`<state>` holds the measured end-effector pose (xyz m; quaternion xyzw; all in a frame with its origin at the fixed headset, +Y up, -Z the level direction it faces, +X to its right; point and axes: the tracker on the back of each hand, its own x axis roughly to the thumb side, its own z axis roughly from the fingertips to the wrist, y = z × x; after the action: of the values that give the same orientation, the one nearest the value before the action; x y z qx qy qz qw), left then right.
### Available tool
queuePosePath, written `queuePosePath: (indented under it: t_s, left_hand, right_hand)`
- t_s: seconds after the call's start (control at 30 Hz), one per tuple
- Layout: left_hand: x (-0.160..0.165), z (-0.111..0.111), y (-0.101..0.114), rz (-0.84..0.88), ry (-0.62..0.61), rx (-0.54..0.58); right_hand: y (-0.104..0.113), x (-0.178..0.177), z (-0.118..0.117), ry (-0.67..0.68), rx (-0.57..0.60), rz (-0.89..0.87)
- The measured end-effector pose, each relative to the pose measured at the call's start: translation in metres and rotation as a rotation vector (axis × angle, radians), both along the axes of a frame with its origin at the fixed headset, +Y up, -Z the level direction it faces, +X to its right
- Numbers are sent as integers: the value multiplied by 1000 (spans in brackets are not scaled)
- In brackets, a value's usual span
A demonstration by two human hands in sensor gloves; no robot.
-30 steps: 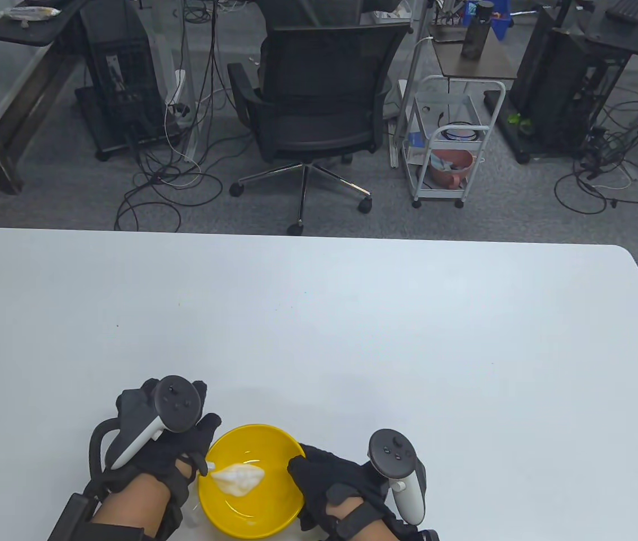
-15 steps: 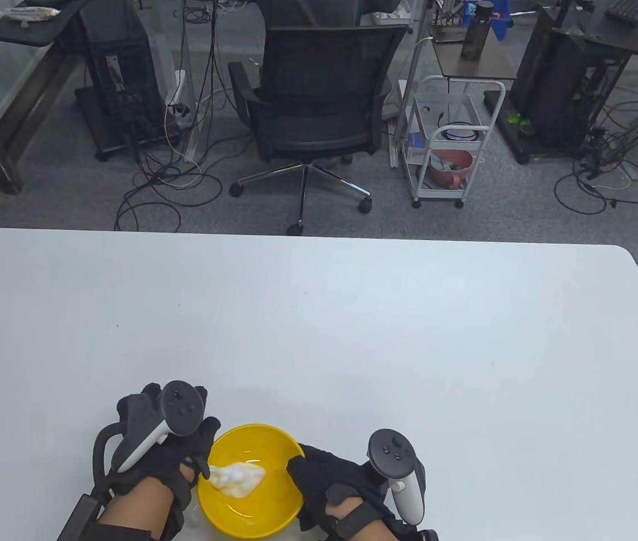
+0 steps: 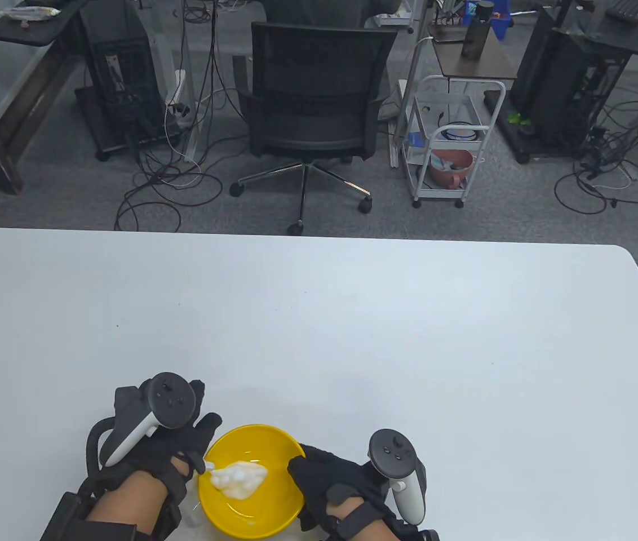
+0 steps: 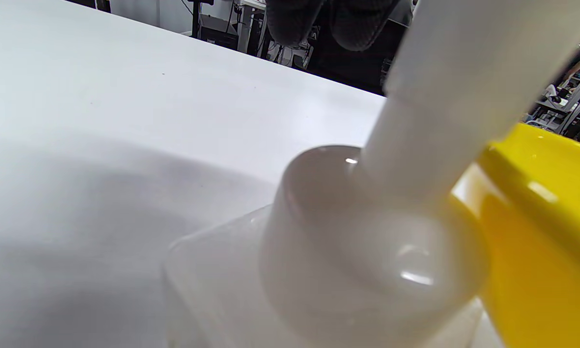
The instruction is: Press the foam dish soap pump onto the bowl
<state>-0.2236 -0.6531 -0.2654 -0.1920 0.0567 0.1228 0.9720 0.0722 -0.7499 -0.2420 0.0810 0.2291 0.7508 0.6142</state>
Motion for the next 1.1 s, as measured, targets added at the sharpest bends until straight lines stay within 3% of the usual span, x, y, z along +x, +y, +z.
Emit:
queuePosePath:
  t_s: [0.53, 1.1]
  left_hand:
    - [3, 4, -4, -25, 12, 50]
    - [5, 3, -18, -51, 14, 28]
  right_hand:
    - [1, 0, 0, 6, 18, -3]
    - [1, 0, 0, 6, 13, -8]
